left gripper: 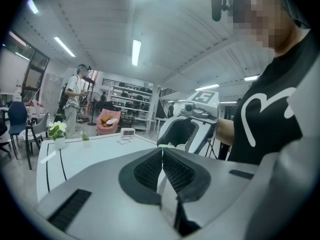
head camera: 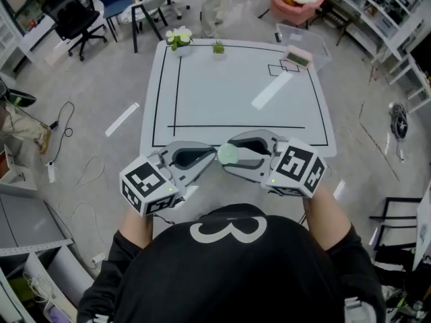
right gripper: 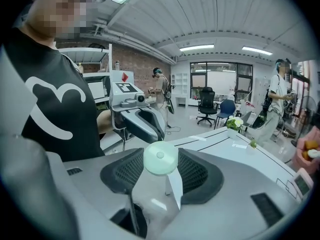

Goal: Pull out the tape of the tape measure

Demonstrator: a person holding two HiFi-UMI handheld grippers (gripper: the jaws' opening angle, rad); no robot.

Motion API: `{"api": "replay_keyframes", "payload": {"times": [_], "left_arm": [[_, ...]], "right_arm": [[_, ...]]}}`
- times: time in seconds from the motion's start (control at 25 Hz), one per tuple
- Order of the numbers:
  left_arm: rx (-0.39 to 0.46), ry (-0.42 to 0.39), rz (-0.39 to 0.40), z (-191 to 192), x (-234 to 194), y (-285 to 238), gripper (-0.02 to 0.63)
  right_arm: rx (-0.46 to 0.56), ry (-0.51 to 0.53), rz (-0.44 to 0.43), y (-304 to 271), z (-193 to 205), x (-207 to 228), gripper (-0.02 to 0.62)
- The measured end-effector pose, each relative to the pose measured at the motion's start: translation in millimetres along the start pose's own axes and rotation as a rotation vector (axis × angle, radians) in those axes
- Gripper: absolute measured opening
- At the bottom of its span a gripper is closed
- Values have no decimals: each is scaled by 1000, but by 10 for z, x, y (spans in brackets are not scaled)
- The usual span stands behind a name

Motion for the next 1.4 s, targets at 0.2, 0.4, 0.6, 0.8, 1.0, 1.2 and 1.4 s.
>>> {"api": "replay_keyframes", "payload": {"times": [0.2,0.4,0.6,0.8,1.0,1.2,1.4], "left_arm": [[9,14,-30,22,1,-31,5],[-2,29,-45,24,13,-80,5],[-9,3,-47,9,-9,-168,5],[-7,56,-104,31,-175,-139,5],[12,103,-139,14,-313,-78,5],[15,123,-164,40,-395,-71,5],[24,157,-197,69,-502,-9,5]], "right_arm": [[27,-36,-7,15,47,30,222],[26,-31,12,36,77,46,222],[26,-27,21,79,109,107,222],[-32,-33,120,177,277,317,222],[-11,-66,141,276,337,423,222],[-8,-74,158,259,360,485,222],[2,-95,179,288,394,545,222]]}}
Point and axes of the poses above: the fingertips, and each gripper's own axes: y backward along the fingers, x to its right, z out of its underside, the point moved 5 cm from there along y, backward along the fingers, and after that the axes turned 1 degree about -y, right-handed, at the moved point
